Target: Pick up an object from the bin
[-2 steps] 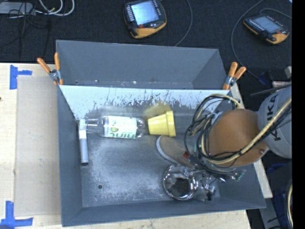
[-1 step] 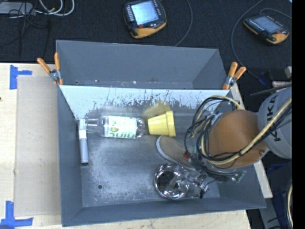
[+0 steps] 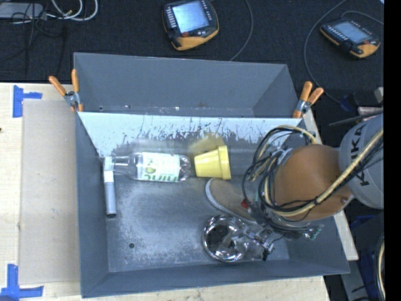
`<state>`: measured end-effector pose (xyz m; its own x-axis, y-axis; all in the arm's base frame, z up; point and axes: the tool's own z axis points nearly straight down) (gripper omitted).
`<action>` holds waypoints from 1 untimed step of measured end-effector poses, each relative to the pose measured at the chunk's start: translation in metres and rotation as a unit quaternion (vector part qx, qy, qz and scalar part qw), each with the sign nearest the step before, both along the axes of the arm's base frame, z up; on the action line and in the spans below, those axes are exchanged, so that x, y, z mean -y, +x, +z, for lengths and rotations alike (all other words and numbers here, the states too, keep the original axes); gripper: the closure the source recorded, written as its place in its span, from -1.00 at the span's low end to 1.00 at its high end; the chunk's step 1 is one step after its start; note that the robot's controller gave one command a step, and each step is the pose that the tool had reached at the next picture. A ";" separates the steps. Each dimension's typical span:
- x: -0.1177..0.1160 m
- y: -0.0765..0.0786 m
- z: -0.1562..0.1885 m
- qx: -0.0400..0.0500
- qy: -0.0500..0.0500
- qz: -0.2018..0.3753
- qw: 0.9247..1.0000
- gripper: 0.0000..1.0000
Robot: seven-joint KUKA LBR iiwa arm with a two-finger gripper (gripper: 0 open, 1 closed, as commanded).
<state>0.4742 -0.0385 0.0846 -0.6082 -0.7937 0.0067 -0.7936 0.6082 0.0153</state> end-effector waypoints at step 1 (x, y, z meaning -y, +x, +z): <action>0.000 0.000 0.000 0.000 0.000 0.000 1.000 1.00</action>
Offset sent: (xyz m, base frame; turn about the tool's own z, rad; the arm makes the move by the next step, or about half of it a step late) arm 0.0000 0.0000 0.0000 0.0000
